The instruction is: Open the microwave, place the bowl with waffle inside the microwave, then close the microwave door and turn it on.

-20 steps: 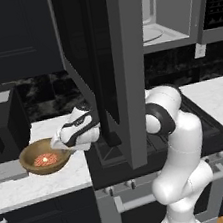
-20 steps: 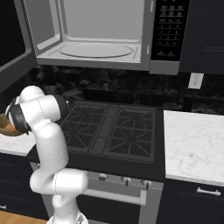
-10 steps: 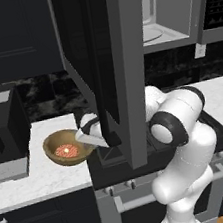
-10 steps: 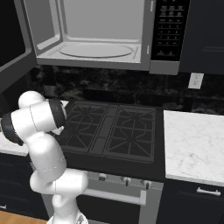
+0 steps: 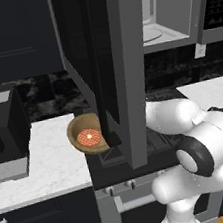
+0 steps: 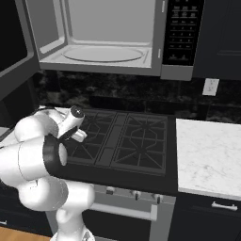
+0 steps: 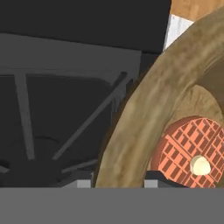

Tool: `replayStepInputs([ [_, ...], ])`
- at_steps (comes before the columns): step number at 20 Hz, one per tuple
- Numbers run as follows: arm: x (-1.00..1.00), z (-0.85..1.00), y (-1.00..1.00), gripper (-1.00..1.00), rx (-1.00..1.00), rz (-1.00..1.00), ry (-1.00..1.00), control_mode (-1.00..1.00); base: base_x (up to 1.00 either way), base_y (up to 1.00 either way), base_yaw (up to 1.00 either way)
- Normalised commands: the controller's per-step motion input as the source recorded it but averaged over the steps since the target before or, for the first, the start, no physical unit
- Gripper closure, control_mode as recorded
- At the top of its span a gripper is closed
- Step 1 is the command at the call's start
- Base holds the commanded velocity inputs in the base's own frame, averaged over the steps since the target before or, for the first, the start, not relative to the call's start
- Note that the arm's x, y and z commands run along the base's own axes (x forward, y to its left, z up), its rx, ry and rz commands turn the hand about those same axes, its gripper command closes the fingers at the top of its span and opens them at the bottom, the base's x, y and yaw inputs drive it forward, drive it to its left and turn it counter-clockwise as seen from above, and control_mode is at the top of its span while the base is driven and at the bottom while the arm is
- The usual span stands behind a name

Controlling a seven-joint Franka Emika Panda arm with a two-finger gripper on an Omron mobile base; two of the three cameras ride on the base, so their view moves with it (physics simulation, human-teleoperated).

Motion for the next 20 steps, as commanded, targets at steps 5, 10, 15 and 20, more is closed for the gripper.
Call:
replayStepInputs([
  [5, -0.02, 0.84, -0.89, 1.00, -0.18, 0.00, -0.10, -1.00, 0.00, 0.00, 0.00],
  [10, -0.30, 0.68, -0.96, 1.00, -0.27, 0.00, 0.00, -1.00, 0.00, 0.00, 0.00],
  [15, -0.54, 0.44, -1.00, 1.00, -0.05, -0.03, 0.06, -1.00, 0.00, 0.00, 0.00],
  [20, -0.57, 0.43, -0.83, 1.00, 0.15, -0.31, 0.15, -1.00, 0.00, 0.00, 0.00],
])
